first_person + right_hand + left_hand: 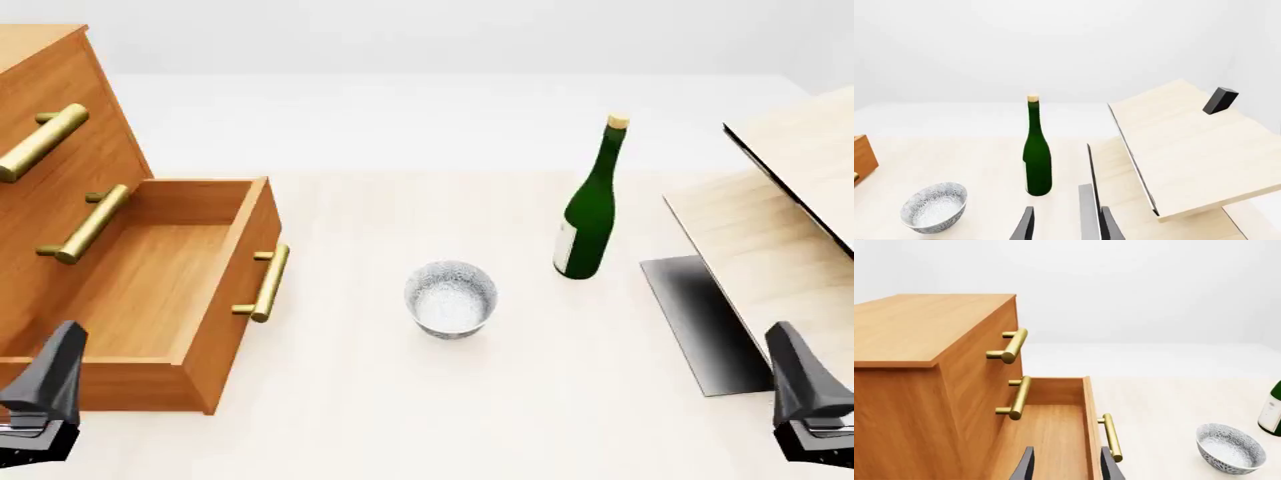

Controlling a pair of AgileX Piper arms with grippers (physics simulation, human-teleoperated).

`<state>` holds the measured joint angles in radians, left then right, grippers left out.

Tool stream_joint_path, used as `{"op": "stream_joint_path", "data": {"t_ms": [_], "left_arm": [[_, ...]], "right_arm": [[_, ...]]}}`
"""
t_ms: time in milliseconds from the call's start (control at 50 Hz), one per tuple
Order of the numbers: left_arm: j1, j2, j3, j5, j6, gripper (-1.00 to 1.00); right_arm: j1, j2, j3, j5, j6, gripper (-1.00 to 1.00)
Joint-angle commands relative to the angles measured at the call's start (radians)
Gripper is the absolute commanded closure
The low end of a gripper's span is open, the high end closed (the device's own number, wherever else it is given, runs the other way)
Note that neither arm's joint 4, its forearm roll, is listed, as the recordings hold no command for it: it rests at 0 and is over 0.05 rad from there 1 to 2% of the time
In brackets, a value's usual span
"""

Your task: Put the bowl in the bottom drawer of the cabinet and close it.

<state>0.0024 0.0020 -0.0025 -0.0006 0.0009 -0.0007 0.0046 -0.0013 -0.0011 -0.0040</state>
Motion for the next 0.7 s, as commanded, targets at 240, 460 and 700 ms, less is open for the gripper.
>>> {"op": "stream_joint_path", "data": {"t_ms": [240,460,700], "left_arm": [[-0.011,0.022,-0.025,0.014,0.013,-1.0],[-0.051,0.009,-0.073,0.075,0.014,-1.0],[-0.107,0.04,-0.139,0.144,-0.005,-1.0]], "right_arm": [[-0.001,0.009,-0.003,-0.002,-0.007,-1.0],[-0.001,0.009,-0.003,-0.002,-0.007,-1.0],[-0.001,0.009,-0.003,-0.002,-0.007,-1.0]]}}
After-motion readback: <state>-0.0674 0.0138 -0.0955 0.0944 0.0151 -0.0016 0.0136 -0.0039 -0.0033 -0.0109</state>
